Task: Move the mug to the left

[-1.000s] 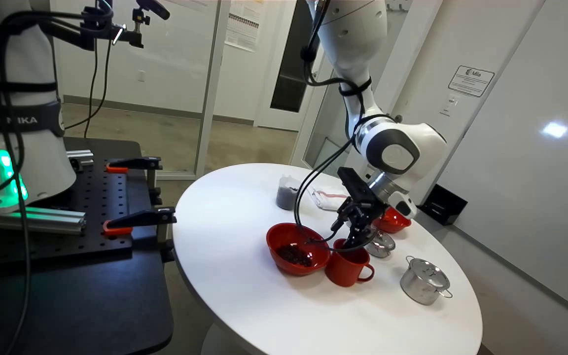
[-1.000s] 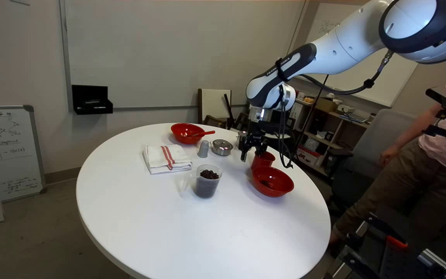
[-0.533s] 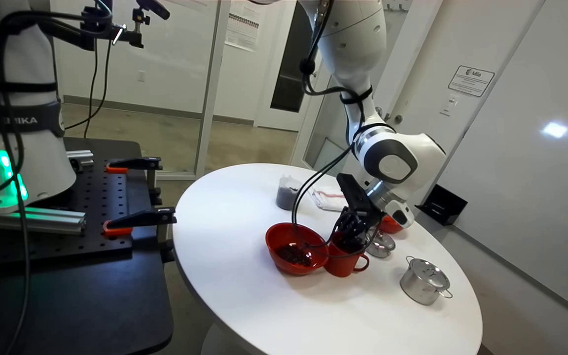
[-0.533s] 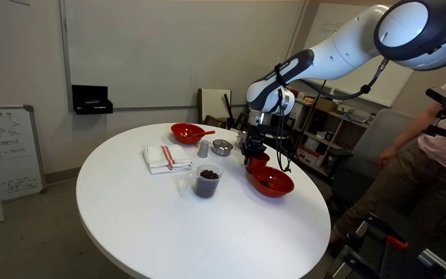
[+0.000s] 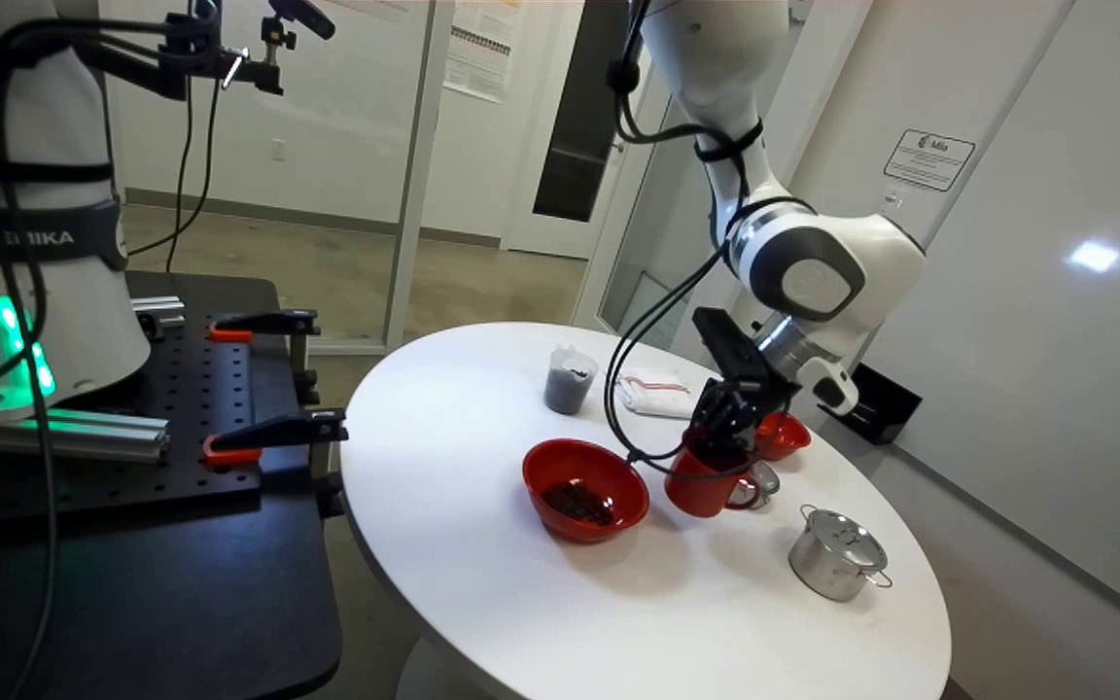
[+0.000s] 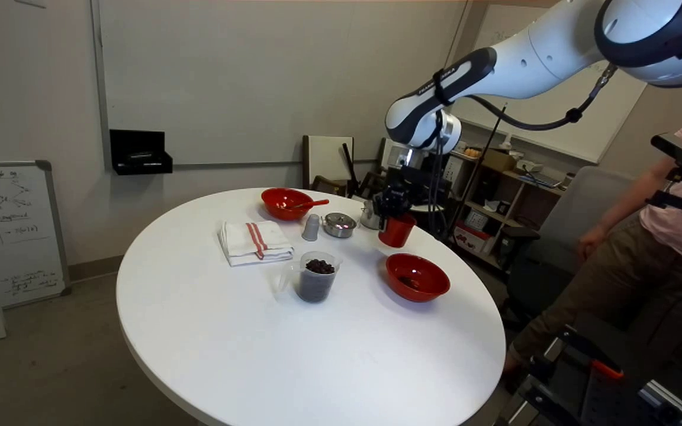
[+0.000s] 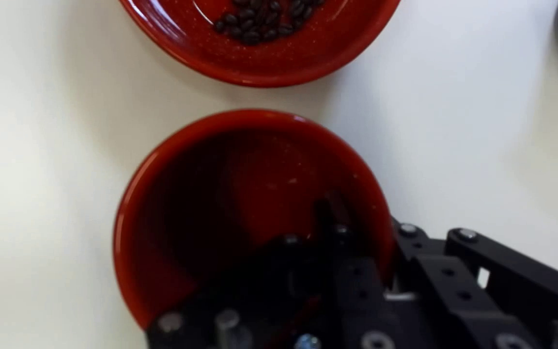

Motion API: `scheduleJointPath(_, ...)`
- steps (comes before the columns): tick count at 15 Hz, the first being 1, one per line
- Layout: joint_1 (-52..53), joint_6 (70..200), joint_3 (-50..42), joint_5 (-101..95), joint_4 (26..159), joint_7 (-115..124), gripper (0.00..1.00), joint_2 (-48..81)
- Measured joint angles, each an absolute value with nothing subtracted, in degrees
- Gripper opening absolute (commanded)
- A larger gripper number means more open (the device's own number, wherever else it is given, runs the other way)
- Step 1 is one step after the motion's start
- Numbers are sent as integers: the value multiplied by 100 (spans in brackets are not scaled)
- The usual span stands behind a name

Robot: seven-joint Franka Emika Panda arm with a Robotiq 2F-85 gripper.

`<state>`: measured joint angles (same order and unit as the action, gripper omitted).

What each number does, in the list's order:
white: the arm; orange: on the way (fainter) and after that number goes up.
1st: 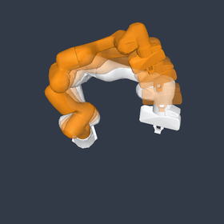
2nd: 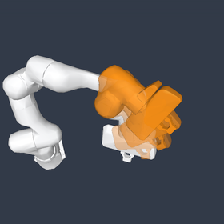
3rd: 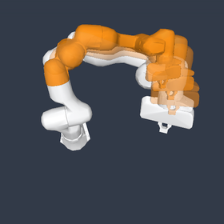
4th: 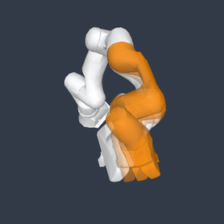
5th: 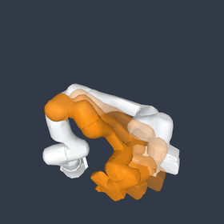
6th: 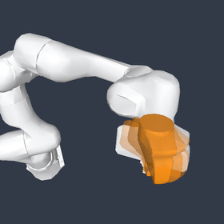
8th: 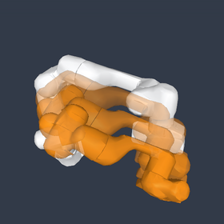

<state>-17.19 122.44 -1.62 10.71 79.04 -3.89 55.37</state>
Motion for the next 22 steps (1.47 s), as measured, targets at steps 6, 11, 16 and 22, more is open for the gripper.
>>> scheduleJointPath(6, -1479, 12149, -426, 1102, 8515, 685, 2, 4271)
scheduleJointPath(11, -1293, 11845, -592, 1113, 8758, 1712, 6, 3701)
scheduleJointPath(16, -1250, 11834, -630, 1202, 8787, 2230, 2, 3712)
scheduleJointPath(22, -972, 12108, -635, 1800, 8739, 3874, 2, 3885)
